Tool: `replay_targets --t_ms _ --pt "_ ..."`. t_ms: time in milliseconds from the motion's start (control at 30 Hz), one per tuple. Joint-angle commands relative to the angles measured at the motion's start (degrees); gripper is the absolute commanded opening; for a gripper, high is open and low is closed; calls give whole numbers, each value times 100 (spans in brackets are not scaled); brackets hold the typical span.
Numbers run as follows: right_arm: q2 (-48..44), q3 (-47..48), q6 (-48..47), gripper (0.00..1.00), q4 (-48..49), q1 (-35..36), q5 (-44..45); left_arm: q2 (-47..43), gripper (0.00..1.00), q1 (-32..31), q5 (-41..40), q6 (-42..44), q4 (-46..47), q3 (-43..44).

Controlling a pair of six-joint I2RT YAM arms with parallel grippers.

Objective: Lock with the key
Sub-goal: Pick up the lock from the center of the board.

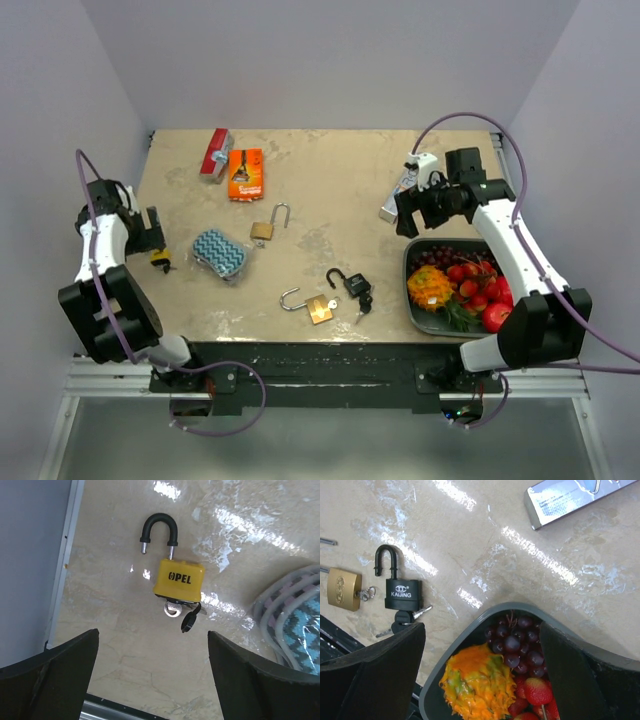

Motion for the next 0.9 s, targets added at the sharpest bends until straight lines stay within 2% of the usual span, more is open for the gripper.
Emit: replay_targets --t_ms 0,133,500,600,867 --pt "-13 461 -21 99 -46 27 -216 129 92 24 -288 -498 611 -378" --pt "4 584 58 99 -37 27 -260 261 87 24 -261 -676 1111 -764" --pt "-136 699 348 99 191 36 -348 938 79 16 37 -913 1894 -774" --pt "-171 673 305 99 174 27 -252 1069 79 -28 257 -966 1983 -686" --pt "-40 787 199 99 16 27 -155 1227 82 -257 126 -1238 2123 -581"
